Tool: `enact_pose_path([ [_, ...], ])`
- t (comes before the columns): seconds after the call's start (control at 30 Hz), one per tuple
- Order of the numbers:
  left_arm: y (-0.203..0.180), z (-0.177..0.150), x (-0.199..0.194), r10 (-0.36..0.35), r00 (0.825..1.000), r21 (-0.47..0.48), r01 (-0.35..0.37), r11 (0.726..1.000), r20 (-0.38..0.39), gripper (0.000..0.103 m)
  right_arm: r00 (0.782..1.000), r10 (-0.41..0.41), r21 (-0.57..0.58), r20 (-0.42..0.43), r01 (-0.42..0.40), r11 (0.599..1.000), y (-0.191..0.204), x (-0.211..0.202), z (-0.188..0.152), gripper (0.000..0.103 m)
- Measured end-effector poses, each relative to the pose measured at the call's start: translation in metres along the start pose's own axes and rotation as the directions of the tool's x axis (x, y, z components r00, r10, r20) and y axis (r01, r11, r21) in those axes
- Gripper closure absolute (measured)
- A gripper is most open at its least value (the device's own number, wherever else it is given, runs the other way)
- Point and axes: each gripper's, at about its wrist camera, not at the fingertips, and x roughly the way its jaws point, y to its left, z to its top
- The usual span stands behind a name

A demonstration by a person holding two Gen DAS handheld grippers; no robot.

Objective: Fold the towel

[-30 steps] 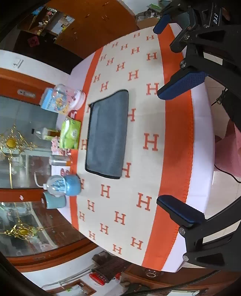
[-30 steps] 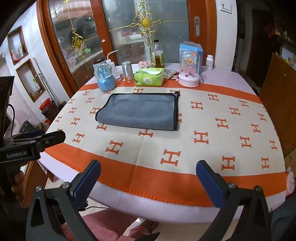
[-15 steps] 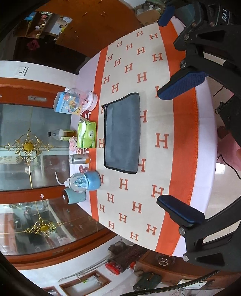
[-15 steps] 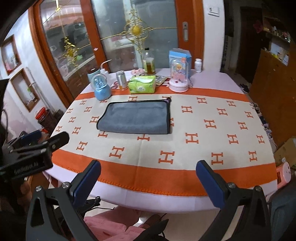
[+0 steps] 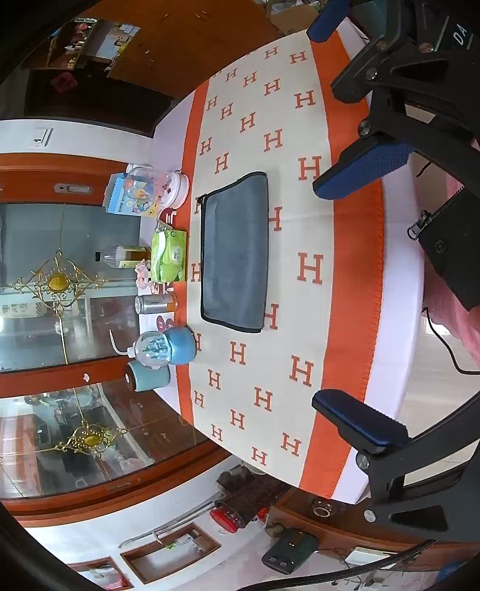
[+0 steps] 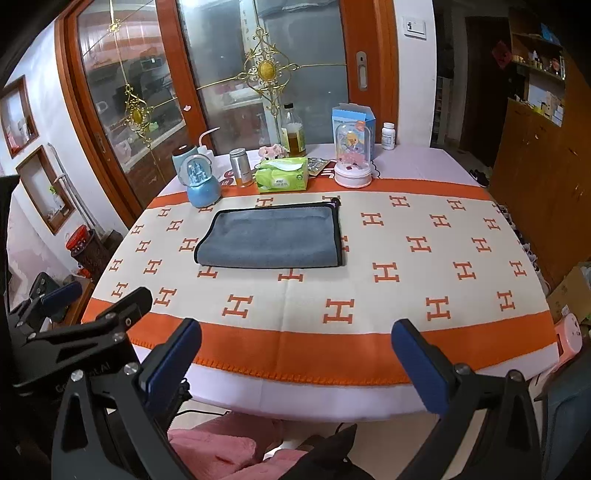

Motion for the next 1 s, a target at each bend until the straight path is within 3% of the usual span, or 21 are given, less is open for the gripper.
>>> enact_pose_path([
  [0.47, 0.003, -0.004, -0.011, 0.023, 0.998, -0.012, -0.022, 1.000, 0.051, 0.001, 1.000, -0.004, 0.025, 0.021, 0.003, 1.000, -0.001, -0.004, -0.005, 0.000],
  [1.0, 0.006, -0.001, -0.012, 0.018, 0.998, -0.004, -0.018, 1.000, 0.057, 0.001, 1.000, -0.009, 0.037, 0.016, 0.009, 0.999, 0.000, -0.005, -0.005, 0.000],
])
